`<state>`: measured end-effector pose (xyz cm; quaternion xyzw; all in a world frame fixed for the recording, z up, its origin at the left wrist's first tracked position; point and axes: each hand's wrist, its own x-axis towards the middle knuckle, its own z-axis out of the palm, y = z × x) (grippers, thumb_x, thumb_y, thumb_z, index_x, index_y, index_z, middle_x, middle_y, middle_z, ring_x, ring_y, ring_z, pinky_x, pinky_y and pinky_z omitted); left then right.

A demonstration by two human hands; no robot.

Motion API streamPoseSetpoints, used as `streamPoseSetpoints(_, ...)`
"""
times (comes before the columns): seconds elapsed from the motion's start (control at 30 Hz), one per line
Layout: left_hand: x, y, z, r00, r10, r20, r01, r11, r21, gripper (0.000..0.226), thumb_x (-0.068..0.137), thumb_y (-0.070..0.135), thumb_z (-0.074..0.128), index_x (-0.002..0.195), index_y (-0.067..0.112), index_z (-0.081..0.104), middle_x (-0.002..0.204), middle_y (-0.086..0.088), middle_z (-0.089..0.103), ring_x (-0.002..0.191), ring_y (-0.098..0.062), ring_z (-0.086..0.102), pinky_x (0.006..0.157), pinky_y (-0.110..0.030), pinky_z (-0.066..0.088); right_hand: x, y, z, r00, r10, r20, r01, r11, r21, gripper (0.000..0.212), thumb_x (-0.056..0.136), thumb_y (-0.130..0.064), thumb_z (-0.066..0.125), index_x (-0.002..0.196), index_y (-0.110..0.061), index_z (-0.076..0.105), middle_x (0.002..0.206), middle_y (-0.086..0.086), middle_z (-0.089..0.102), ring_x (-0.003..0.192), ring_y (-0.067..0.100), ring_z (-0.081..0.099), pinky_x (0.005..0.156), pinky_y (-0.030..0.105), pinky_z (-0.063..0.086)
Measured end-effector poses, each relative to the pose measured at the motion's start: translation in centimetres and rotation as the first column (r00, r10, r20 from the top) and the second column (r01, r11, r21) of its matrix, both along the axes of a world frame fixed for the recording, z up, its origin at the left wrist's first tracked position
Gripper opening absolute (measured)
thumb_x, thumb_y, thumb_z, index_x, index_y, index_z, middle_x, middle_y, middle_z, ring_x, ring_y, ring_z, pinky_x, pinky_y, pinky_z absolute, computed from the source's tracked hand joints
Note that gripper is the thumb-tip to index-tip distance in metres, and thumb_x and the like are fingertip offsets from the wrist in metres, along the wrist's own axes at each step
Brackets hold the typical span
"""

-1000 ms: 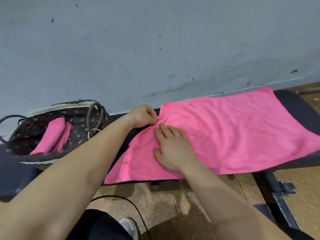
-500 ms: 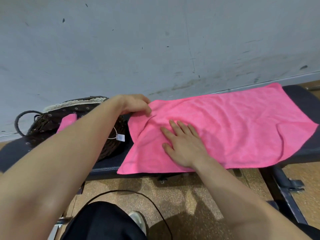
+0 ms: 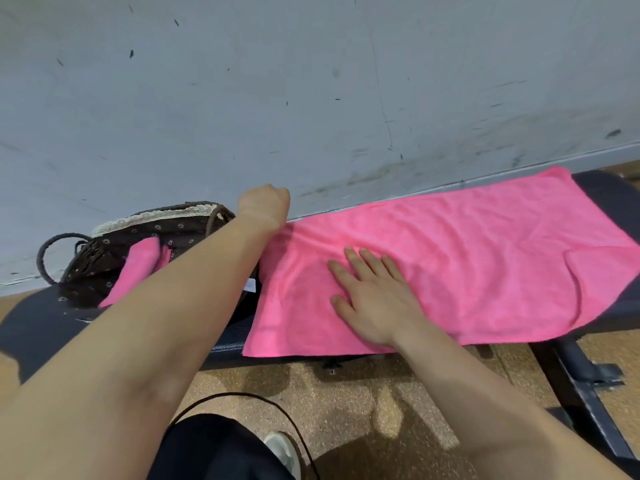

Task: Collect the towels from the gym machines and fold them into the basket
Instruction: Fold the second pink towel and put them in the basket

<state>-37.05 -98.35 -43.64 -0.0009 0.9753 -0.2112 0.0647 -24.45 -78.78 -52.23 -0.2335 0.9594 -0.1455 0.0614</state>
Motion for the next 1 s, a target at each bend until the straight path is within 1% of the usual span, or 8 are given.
streamPoseSetpoints(0.17,1.0,2.1,-1.4,0.999,-0.021,-0.037,0.026,0.989,0.147,0.039,0.093,0.017,0.047,0.132,0.013,0.050,0.128,-0.013,0.050,0.117,-0.036,0.055,0.089,-0.044,0.047,0.3,1.1,0.8,0.999,-0.022,-0.032,0.020,0.999,-0.037,0.066,0.100,-0.052,0.033,0.159,-0.028,0.016,0.167,0.003,0.014,0.152,0.024,0.014,0.124,0.046,0.006)
streamPoseSetpoints(0.33,2.2,8.1,-3.4,0.993,-0.115,-0.020,0.113,0.902,0.416,0.033,0.089,0.030,0.052,0.120,0.019,0.059,0.122,-0.011,0.053,0.115,-0.035,0.057,0.095,-0.045,0.049,0.6,5.8,2.3,0.975,-0.200,-0.101,0.189,0.976,-0.107,0.059,0.092,-0.044,0.049,0.148,-0.024,0.044,0.155,0.005,0.040,0.141,0.028,0.036,0.119,0.045,0.023)
streamPoseSetpoints(0.43,3.4,13.2,-3.8,0.981,-0.191,-0.040,0.185,0.844,0.504,0.030,0.087,0.032,0.055,0.115,0.023,0.061,0.120,-0.008,0.054,0.114,-0.033,0.057,0.094,-0.045,0.049,1.0,10.2,2.9,0.902,-0.405,-0.153,0.387,0.912,-0.133,0.046,0.089,-0.037,0.055,0.133,-0.022,0.059,0.137,0.005,0.053,0.125,0.031,0.049,0.104,0.044,0.038)
streamPoseSetpoints(0.53,4.7,18.4,-3.7,0.950,-0.297,-0.092,0.297,0.780,0.551,0.029,0.087,0.032,0.054,0.115,0.025,0.060,0.121,-0.006,0.056,0.114,-0.031,0.057,0.092,-0.042,0.050,1.7,15.2,3.6,0.766,-0.614,-0.190,0.600,0.789,-0.132,0.034,0.091,-0.027,0.055,0.123,-0.020,0.064,0.123,0.007,0.056,0.112,0.032,0.052,0.090,0.044,0.043)
streamPoseSetpoints(0.67,5.7,24.2,-3.7,0.901,-0.416,-0.122,0.407,0.716,0.568,0.029,0.087,0.028,0.053,0.115,0.026,0.060,0.122,-0.003,0.056,0.116,-0.028,0.054,0.092,-0.041,0.049,3.2,20.5,3.9,0.584,-0.795,-0.165,0.792,0.603,-0.101,0.027,0.092,-0.023,0.056,0.115,-0.012,0.061,0.116,0.013,0.057,0.104,0.036,0.056,0.081,0.045,0.047)
streamPoseSetpoints(0.8,5.1,28.2,-4.5,0.844,-0.526,-0.109,0.484,0.657,0.578,0.033,0.091,0.022,0.051,0.123,0.027,0.059,0.129,-0.001,0.058,0.120,-0.026,0.054,0.097,-0.041,0.047,4.3,22.8,3.4,0.600,-0.800,0.000,0.794,0.595,-0.120,0.028,0.093,-0.029,0.056,0.114,-0.012,0.057,0.112,0.012,0.061,0.099,0.036,0.061,0.078,0.045,0.053)
streamPoseSetpoints(0.87,4.4,29.8,-5.1,0.828,-0.552,-0.097,0.494,0.638,0.591,0.039,0.093,0.023,0.049,0.131,0.026,0.054,0.138,0.000,0.056,0.126,-0.025,0.051,0.101,-0.041,0.046,4.7,23.5,3.6,0.595,-0.803,0.013,0.792,0.584,-0.179,0.021,0.092,-0.020,0.050,0.111,-0.012,0.054,0.106,0.012,0.063,0.094,0.036,0.062,0.072,0.044,0.054)
streamPoseSetpoints(1.0,2.4,33.0,-5.9,0.828,-0.555,-0.078,0.483,0.635,0.604,0.052,0.091,0.031,0.049,0.143,0.027,0.044,0.149,0.000,0.047,0.134,-0.025,0.045,0.108,-0.043,0.041,5.5,25.3,4.1,0.566,-0.822,0.066,0.807,0.537,-0.245,0.032,0.086,-0.020,0.051,0.116,-0.018,0.041,0.098,0.006,0.062,0.084,0.033,0.063,0.061,0.039,0.048)
